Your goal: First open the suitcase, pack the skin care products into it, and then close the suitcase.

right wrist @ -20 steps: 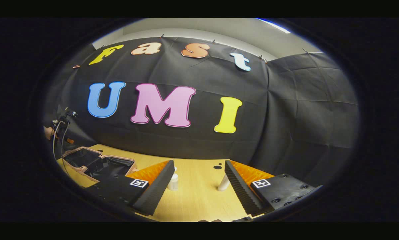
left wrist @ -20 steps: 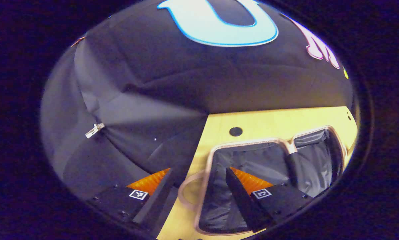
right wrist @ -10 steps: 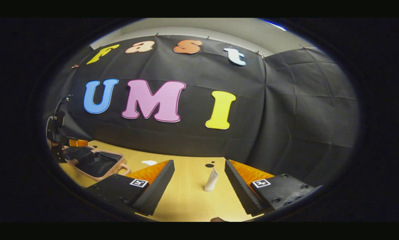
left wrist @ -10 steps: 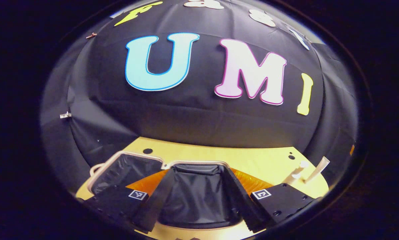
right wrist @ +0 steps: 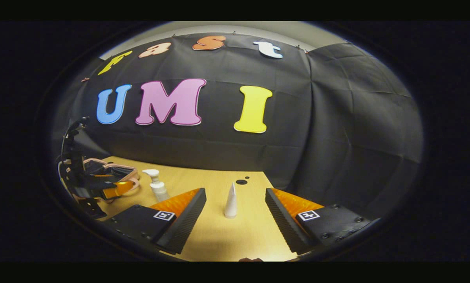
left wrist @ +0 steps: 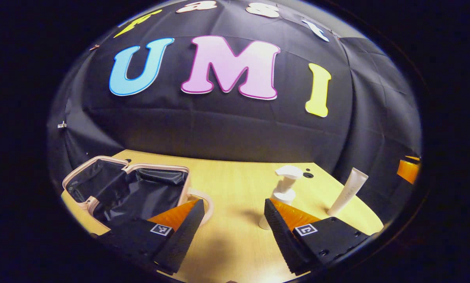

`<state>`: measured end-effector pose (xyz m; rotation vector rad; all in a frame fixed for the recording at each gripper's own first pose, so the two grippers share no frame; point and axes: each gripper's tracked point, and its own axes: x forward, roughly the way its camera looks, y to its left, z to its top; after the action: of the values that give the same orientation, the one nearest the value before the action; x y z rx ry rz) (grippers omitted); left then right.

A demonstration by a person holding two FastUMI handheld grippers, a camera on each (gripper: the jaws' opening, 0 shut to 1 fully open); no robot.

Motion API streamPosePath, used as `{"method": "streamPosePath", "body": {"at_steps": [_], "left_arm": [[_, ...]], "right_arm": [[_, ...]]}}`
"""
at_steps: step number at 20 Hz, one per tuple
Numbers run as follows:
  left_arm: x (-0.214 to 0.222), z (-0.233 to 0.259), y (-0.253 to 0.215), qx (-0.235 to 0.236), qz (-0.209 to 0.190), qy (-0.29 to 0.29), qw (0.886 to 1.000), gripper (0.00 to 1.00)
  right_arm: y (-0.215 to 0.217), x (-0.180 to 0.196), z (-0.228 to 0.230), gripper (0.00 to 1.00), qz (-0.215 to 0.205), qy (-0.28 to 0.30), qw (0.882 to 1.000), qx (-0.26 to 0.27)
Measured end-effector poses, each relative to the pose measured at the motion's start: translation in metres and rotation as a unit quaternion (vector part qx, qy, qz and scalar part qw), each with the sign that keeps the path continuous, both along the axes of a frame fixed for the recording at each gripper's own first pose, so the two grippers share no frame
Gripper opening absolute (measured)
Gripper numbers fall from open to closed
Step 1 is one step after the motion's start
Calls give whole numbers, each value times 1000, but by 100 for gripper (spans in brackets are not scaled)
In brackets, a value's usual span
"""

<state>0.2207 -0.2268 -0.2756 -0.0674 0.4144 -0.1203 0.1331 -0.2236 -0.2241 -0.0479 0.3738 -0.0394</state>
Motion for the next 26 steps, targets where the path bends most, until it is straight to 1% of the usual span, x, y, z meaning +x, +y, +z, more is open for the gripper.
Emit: {"method": "streamPosePath", "body": {"at_steps": [3, 5, 7, 10, 11, 15, 16, 17, 18, 19, 21, 24, 26], "left_arm": [[5, -27, -49, 7, -38, 12, 999, 98], [19, -42, -64, 11, -47, 20, 999, 97], [41, -56, -70, 21, -39, 22, 999, 97], [71, -71, -81, 12, -43, 30, 999, 97], [83, -75, -83, 15, -42, 29, 999, 97], [106, -86, -94, 18, -60, 28, 998, 98], [107, -87, -90, 21, -55, 27, 998, 97], [108, -89, -87, 24, -53, 29, 998, 84], [108, -93, -93, 19, -55, 28, 998, 77], [112, -92, -93, 16, -61, 29, 998, 66], [109, -91, -90, 14, -66, 31, 997, 65], [101, -92, -79, 8, -58, 39, 998, 65], [90, -92, -69, 0, -48, 46, 998, 65]], "right_arm": [[-13, 0, -15, 97, 4, 9, 1000, -2], [-17, 1, -24, 97, 3, 14, 1000, 4], [-15, 3, -37, 97, 4, 22, 1000, 10], [-9, 8, -57, 97, 10, 34, 999, 16], [-8, 11, -64, 97, 12, 39, 999, 17], [-3, 27, -83, 97, 9, 53, 998, 30], [-2, 32, -88, 97, 9, 54, 998, 29], [-2, 37, -92, 100, 8, 55, 998, 25], [-1, 40, -99, 97, 10, 62, 998, 23], [1, 45, -109, 97, 11, 71, 997, 21], [4, 53, -126, 97, 13, 85, 996, 15], [12, 68, -158, 97, 18, 103, 994, 12], [11, 83, -173, 97, 6, 105, 994, 16]]}}
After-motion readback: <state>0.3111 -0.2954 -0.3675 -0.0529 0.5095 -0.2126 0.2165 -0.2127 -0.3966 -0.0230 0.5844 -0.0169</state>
